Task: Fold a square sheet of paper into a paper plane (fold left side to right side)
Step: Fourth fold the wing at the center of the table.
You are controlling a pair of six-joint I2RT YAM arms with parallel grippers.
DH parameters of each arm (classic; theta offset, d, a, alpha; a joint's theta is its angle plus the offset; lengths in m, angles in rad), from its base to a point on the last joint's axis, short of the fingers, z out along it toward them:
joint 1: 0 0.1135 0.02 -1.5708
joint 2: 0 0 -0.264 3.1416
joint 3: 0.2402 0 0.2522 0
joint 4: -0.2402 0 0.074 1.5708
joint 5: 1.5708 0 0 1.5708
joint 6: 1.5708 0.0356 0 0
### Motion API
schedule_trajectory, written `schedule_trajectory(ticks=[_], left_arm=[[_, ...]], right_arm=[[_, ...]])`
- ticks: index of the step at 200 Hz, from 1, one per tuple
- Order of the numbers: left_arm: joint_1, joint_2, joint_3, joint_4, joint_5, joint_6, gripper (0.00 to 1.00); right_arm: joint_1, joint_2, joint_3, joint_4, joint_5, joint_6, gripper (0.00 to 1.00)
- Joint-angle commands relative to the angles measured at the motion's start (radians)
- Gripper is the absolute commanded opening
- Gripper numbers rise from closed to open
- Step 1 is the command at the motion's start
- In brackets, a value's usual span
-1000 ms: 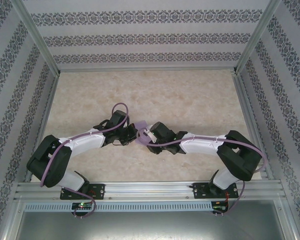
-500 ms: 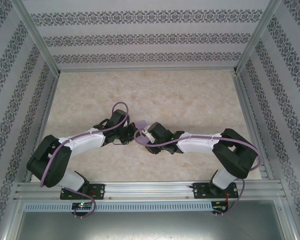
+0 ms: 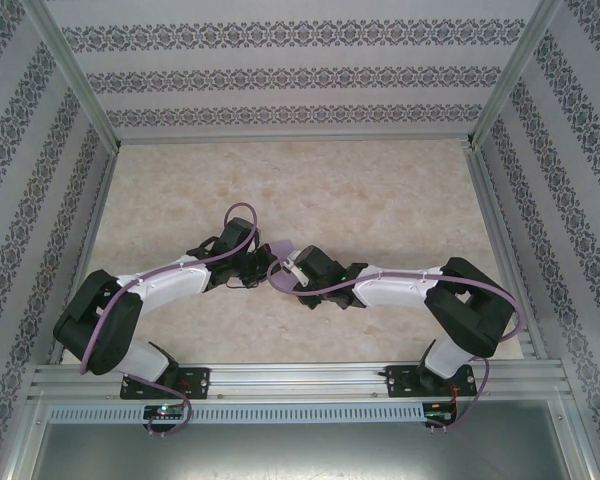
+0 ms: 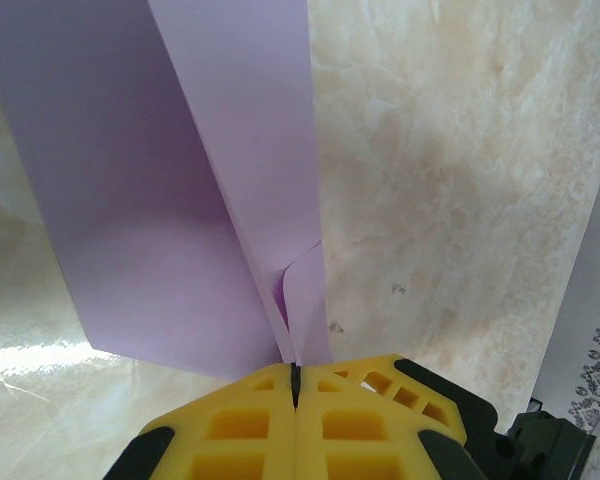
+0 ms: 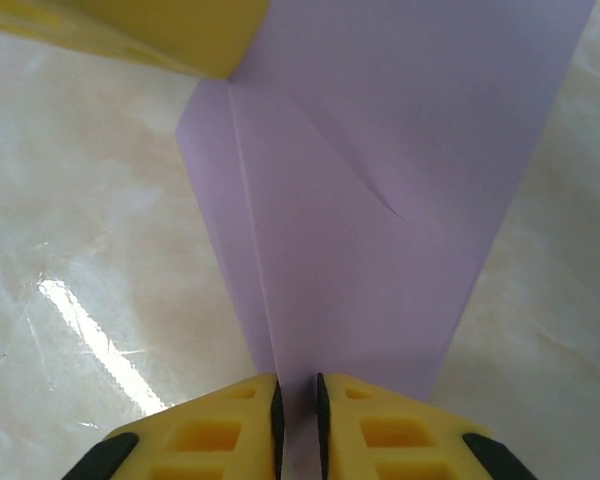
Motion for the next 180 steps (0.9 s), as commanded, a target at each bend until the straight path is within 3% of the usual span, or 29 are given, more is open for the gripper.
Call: schedule_trajectory(ticks=[1,32,72,129,153,180], left_arm=[[-0.006,-0.014,0.019,-0.037,-0.027,0.01,0.04],[-0.005,-0.021,0.014,-0.046,-0.036,0.012,0.07],[-0.006,-0.039,0.01,-0.057,-0.043,0.017,0.21],[-0.001,-0.165,0.026,-0.165,-0.089,0.067,0.57],[0.011,-0.236,0.008,-0.227,-0.122,0.079,0.6],[0.018,-0.257,-0.047,-0.207,-0.099,0.068,0.58]], right_arm=[[0.008,-0.006,-0.005,0.002,0.031,-0.011,0.14],[0.008,-0.012,-0.014,0.0,0.017,-0.011,0.11],[-0.003,-0.022,-0.023,0.002,-0.007,-0.004,0.05],[-0.051,-0.028,-0.05,0.02,-0.097,0.022,0.01],[-0.078,-0.032,-0.053,0.03,-0.17,0.038,0.0],[-0.114,-0.046,-0.051,0.034,-0.252,0.055,0.0]])
